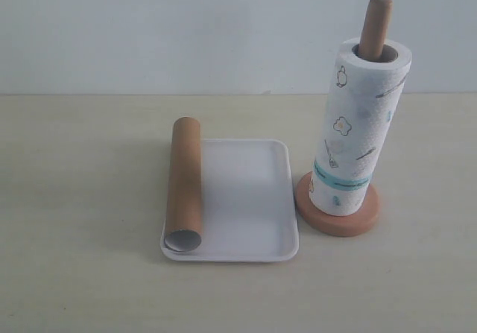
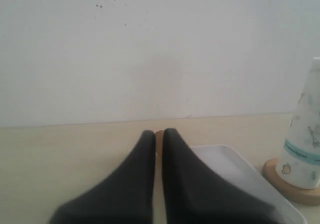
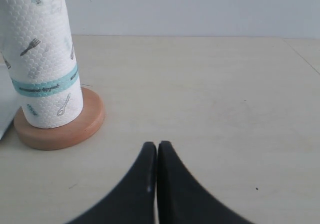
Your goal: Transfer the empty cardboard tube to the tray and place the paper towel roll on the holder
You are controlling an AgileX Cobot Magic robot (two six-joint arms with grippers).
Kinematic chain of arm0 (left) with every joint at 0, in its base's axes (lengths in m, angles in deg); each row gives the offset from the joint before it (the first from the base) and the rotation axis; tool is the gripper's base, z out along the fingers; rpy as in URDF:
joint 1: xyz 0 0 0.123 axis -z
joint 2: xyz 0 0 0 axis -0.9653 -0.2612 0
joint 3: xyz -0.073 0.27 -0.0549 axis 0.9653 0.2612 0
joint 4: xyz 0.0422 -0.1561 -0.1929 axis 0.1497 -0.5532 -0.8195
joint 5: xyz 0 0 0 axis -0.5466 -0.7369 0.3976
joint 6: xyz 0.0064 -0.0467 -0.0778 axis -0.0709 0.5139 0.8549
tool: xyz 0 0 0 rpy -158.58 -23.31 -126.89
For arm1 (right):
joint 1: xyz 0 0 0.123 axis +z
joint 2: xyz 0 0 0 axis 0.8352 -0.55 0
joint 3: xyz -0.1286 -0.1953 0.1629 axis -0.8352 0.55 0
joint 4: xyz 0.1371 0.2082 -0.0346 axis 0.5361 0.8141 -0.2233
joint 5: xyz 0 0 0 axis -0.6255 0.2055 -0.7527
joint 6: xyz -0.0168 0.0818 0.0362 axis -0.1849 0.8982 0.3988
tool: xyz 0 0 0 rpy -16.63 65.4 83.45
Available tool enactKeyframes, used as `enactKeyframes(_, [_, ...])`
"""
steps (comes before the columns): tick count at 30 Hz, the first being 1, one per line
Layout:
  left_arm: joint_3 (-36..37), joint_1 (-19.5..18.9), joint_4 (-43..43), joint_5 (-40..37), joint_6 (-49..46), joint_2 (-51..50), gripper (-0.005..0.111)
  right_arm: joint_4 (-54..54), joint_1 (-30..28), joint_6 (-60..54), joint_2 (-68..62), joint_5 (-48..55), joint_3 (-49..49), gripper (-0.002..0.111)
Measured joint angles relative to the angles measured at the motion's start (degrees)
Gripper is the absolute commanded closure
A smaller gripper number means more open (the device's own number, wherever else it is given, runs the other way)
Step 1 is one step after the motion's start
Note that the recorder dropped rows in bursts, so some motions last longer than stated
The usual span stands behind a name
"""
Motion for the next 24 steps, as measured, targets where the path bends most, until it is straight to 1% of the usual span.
enactKeyframes(2, [0.0, -1.5, 0.0, -1.4, 0.0, 0.0, 0.102, 0.0, 0.0, 0.0, 0.0, 0.0, 0.0, 0.109])
enactKeyframes(6, [1.6, -11.3, -0.4, -2.6, 0.7, 0.0, 0.102, 0.0, 0.0, 0.0, 0.0, 0.0, 0.0, 0.109])
enactKeyframes(8, [3.5, -13.4, 0.0, -2.6, 0.5, 0.0, 0.102, 0.0, 0.0, 0.0, 0.0, 0.0, 0.0, 0.109])
enactKeyframes(14, [4.8, -13.9, 0.7, -5.2, -1.6, 0.0, 0.102, 0.0, 0.0, 0.0, 0.0, 0.0, 0.0, 0.109])
enactKeyframes(18, [4.8, -13.9, 0.7, -2.5, -1.5, 0.0, 0.102, 0.0, 0.0, 0.0, 0.0, 0.0, 0.0, 0.109])
enactKeyframes(20, [4.8, -13.9, 0.7, -2.4, -1.5, 0.0, 0.102, 0.0, 0.0, 0.0, 0.0, 0.0, 0.0, 0.109])
enactKeyframes(24, [4.8, -13.9, 0.9, -7.2, -1.6, 0.0, 0.102, 0.0, 0.0, 0.0, 0.0, 0.0, 0.0, 0.109])
